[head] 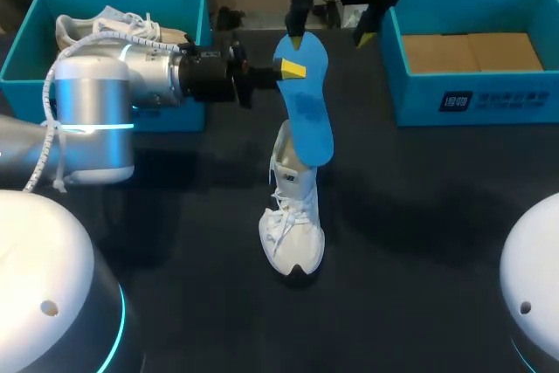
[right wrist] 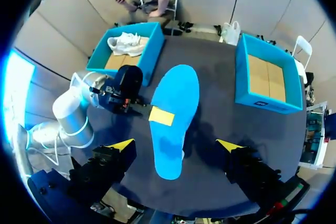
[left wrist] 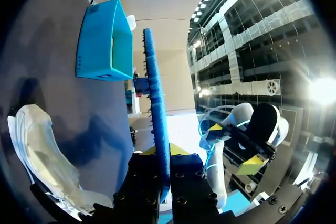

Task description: Take the shoe out of the shoebox, open the shoe tongue, remove and reinsert the insole, then place the shoe into the shoebox

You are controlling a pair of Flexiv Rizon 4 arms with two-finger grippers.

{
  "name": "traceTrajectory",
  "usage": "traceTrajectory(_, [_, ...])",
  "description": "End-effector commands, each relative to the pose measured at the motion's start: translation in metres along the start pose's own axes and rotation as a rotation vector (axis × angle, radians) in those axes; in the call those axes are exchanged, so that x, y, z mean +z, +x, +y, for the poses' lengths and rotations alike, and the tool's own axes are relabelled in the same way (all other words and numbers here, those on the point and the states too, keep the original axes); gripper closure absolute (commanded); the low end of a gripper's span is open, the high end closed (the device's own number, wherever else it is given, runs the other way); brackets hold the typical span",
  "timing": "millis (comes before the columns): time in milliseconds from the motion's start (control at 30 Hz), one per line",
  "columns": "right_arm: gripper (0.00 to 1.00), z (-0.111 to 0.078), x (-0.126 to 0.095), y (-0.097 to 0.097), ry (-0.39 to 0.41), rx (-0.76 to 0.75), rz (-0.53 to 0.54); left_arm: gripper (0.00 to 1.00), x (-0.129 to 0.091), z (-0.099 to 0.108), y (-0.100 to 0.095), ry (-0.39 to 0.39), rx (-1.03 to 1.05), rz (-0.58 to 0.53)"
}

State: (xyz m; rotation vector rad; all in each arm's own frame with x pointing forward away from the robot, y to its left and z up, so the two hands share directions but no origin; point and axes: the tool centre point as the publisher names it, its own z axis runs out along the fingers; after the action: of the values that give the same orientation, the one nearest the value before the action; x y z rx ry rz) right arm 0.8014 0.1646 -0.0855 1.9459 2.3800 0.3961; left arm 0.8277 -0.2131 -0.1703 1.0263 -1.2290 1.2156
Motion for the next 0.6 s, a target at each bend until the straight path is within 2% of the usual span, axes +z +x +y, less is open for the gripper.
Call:
traceTrajectory(33, [0.00, 0.014, 0.011, 0.016, 0.024, -0.015, -0.155, 1.00, 0.001, -0.001, 0.000, -0.001, 0.000, 0.000])
traceTrajectory(300, [0.00, 0.015, 0.021, 0.026, 0.008, -0.064, -0.208, 1.00, 0.001, -0.001, 0.000, -0.001, 0.000, 0.000])
traceTrajectory(600, [0.00, 0.010, 0.023, 0.029, 0.010, -0.034, -0.220, 1.00, 0.001, -0.001, 0.000, -0.001, 0.000, 0.000])
